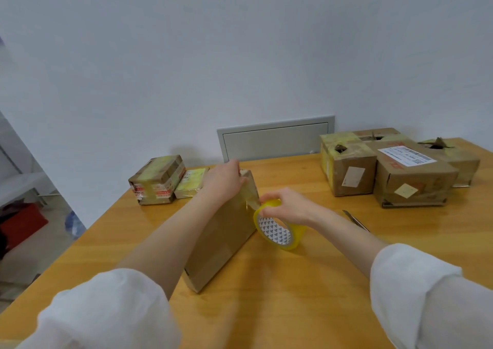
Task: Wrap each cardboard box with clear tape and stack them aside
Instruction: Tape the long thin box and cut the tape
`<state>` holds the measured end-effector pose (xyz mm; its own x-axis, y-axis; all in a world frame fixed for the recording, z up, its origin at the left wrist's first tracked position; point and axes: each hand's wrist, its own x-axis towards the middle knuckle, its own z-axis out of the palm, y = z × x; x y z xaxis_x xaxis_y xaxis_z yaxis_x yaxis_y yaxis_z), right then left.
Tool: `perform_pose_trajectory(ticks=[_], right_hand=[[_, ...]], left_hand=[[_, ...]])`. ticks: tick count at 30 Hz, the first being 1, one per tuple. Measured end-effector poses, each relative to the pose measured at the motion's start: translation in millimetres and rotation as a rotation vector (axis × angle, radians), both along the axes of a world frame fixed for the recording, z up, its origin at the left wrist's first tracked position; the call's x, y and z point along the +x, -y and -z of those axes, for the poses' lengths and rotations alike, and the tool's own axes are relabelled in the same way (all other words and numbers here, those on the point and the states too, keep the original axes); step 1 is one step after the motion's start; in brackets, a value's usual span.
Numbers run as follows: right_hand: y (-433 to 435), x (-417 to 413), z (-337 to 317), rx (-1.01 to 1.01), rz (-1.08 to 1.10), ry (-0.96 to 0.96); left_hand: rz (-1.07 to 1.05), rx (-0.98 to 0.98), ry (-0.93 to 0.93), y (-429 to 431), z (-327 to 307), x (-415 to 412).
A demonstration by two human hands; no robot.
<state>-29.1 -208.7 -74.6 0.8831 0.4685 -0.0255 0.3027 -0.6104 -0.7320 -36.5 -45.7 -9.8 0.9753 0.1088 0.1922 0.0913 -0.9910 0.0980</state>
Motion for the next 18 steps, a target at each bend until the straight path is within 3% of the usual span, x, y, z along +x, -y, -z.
perform_pose_trajectory(ticks=[3, 6, 9, 14, 18], right_hand=[[-0.7, 1.4, 0.5, -0.015, 0.019, 0.007], [8.4, -3.7, -1.3, 0.008, 0.006, 0.023], [32.3, -13.5, -6.0, 0.177, -0.001, -0.036], [60.7, -13.8, -21.6, 0.399, -0.018, -0.135], [64.9, -17.9, -43.5, 0.411, 0.023, -0.086]], left_hand=[[-0.036, 0.056, -0.046, -1.5, 2.8, 6.5], [0.006, -0.014, -0.102, -9.9, -2.4, 4.5], [0.032, -0.248, -0.109, -22.8, -2.0, -1.0], [0.039, -0.872, -0.157, -36.0, -4.1, -21.2], [0.023, -0.989, -0.144, -35.4, -6.4, -30.7]])
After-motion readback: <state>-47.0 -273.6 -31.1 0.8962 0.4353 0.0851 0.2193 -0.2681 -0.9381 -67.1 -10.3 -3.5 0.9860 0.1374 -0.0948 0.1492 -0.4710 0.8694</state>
